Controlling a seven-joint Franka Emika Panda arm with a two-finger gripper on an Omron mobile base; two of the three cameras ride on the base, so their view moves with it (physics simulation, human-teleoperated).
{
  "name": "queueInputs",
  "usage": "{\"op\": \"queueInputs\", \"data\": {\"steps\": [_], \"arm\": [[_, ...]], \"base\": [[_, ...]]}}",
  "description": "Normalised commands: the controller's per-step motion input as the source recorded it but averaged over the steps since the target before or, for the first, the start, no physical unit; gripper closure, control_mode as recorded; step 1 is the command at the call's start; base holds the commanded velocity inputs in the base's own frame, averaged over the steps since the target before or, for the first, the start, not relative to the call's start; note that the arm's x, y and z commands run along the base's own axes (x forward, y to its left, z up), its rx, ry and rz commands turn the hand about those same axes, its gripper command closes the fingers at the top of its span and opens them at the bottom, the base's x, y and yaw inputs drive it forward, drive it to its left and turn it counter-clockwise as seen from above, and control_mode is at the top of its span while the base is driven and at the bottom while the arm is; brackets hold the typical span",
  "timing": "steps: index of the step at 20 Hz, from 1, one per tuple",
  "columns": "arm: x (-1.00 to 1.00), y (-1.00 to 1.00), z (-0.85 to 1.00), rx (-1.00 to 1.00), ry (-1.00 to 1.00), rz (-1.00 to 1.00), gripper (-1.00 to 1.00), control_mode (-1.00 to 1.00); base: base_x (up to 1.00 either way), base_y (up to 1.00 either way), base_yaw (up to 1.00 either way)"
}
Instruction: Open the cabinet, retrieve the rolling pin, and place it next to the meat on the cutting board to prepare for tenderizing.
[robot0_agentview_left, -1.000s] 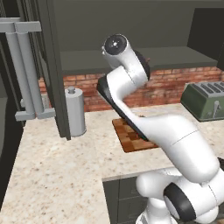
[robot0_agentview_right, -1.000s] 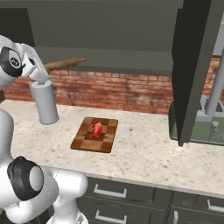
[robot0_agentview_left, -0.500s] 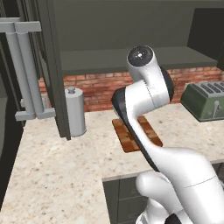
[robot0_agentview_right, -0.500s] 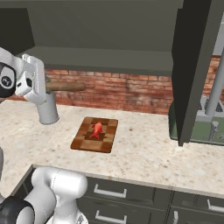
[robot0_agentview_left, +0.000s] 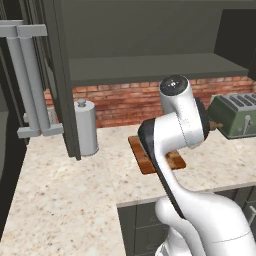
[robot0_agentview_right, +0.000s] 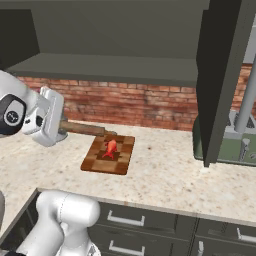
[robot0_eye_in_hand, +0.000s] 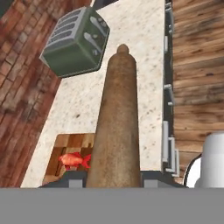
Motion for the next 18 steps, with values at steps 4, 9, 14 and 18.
{"op": "queueInputs", "data": {"steps": [4, 9, 14, 18], "arm": [[-0.01, -0.06, -0.87, 0.00, 0.09, -0.07, 1.00, -1.00], [0.09, -0.20, -0.70, 0.00, 0.08, -0.06, 1.00, -1.00], [0.60, -0.14, -0.59, 0.00, 0.13, -0.03, 1.00, -1.00], [0.79, -0.03, -0.59, 0.00, 0.12, -0.01, 1.00, -1.00]], "base": [[0.00, 0.00, 0.00], [0.00, 0.00, 0.00], [0.00, 0.00, 0.00], [0.00, 0.00, 0.00]]}}
